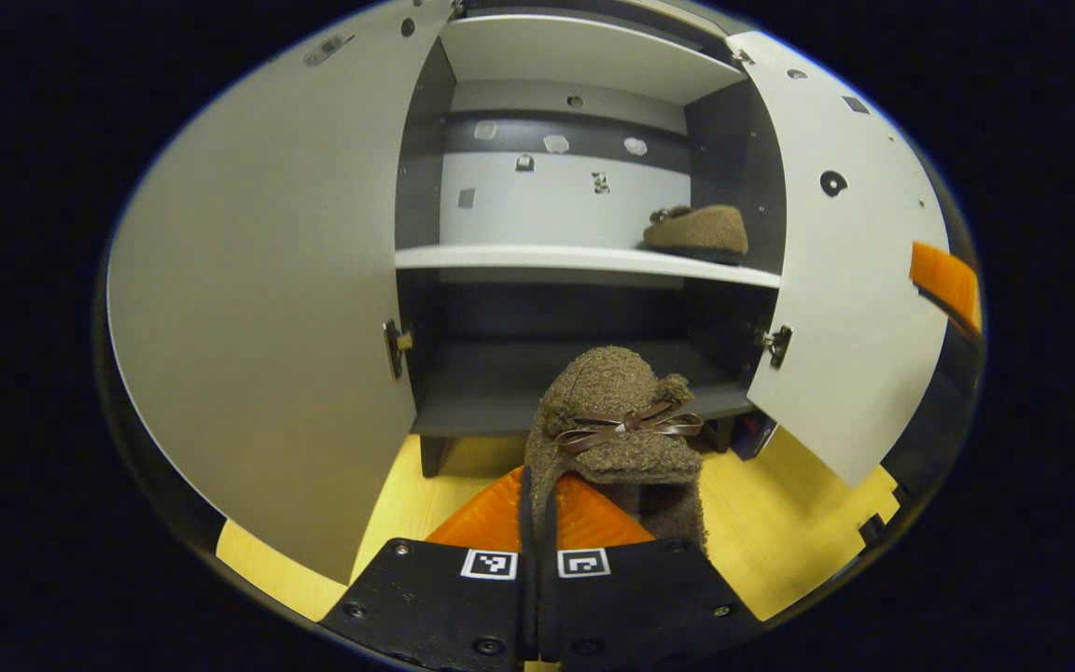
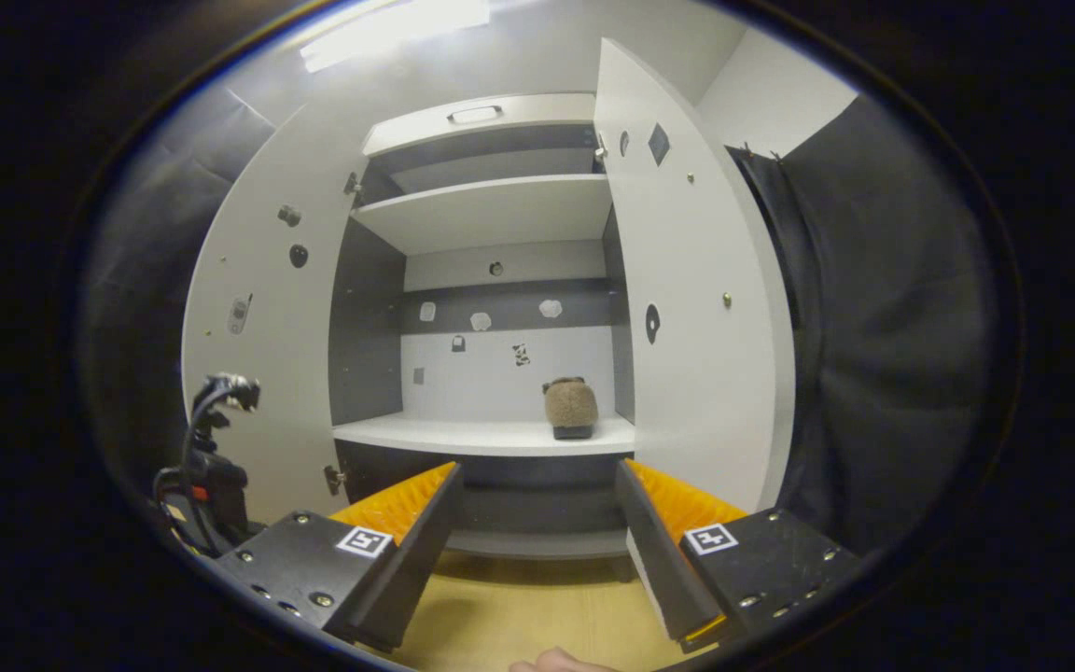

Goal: Grab one shoe with the right hand and put it into the shoe cabinet, grab the other shoe with the left hand and put it into the shoe cabinet; then close the right door with the right hand and the left door with the left hand.

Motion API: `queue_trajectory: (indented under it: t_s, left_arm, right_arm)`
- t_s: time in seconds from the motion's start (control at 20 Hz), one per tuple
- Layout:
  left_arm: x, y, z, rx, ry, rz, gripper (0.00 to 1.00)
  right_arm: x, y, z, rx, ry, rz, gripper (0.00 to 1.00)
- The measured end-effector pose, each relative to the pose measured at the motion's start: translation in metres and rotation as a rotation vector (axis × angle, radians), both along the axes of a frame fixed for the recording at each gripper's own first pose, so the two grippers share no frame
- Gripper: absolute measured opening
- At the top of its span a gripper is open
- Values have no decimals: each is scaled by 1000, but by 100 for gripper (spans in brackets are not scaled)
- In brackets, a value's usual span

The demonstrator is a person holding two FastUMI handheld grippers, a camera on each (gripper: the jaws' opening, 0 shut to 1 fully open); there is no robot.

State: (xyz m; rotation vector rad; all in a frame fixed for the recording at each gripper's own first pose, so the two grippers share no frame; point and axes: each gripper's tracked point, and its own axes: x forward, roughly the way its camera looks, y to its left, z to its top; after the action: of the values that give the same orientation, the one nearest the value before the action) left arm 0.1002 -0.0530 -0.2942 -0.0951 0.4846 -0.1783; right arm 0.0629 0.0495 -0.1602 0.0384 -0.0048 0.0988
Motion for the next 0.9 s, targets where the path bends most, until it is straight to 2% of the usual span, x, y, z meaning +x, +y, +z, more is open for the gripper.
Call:
queue_trajectory:
  t_s: [0.2, 0.4, 0.6, 0.9]
  left_arm:
    - [18, 2, 56, -21, -94, 30, 2]
    - [45, 1, 110, -41, -180, 61, 2]
    - [76, 4, 161, -31, -274, 107, 2]
    - [142, 1, 221, -76, -361, 164, 2]
  right_arm:
    - [-1, -7, 17, 13, -28, -8, 98]
    - [-5, -6, 29, 19, -46, 22, 98]
    - [-3, -12, 33, 30, -49, 17, 98]
    - [-5, -21, 45, 38, -73, 28, 98]
